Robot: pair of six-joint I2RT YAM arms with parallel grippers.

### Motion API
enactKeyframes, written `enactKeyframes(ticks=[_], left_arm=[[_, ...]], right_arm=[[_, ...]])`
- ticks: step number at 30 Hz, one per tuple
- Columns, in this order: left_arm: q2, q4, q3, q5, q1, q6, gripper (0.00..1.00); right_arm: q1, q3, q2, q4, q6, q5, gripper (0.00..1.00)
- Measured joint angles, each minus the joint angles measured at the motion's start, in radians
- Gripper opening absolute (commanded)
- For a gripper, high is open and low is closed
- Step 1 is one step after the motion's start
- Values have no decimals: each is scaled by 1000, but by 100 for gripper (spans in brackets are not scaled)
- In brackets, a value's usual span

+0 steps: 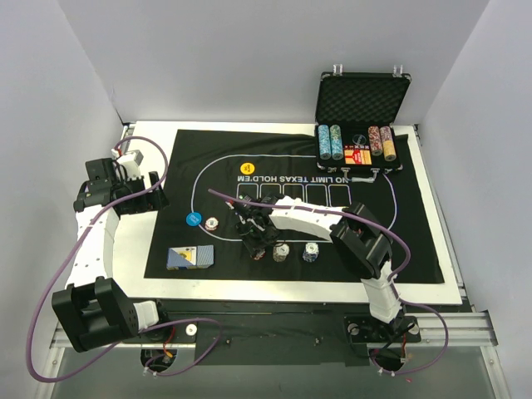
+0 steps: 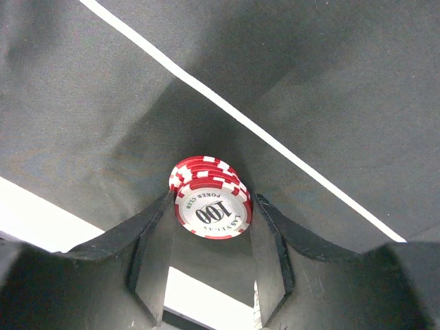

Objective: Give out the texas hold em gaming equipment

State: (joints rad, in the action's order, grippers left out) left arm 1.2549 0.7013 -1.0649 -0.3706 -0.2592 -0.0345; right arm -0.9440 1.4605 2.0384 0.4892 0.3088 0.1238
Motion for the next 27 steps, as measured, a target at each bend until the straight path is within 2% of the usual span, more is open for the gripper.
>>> enactKeyframes(ticks=[7, 9, 16, 22, 27], left_arm=[[0, 0, 0, 0, 0, 0, 93], [0, 0, 0, 1, 0, 0, 93], [0, -1, 0, 5, 0, 0, 93], [16, -3, 0, 7, 0, 0, 93], [53, -4, 0, 7, 0, -4, 93]], right_arm=[[0, 0, -4, 3, -2, -10, 31], [0, 6, -6, 16, -6, -17, 28], [18, 74, -65, 53, -16, -30, 27], [138, 234, -52, 68, -13, -25, 26], [286, 519, 100, 61, 5, -21, 26]])
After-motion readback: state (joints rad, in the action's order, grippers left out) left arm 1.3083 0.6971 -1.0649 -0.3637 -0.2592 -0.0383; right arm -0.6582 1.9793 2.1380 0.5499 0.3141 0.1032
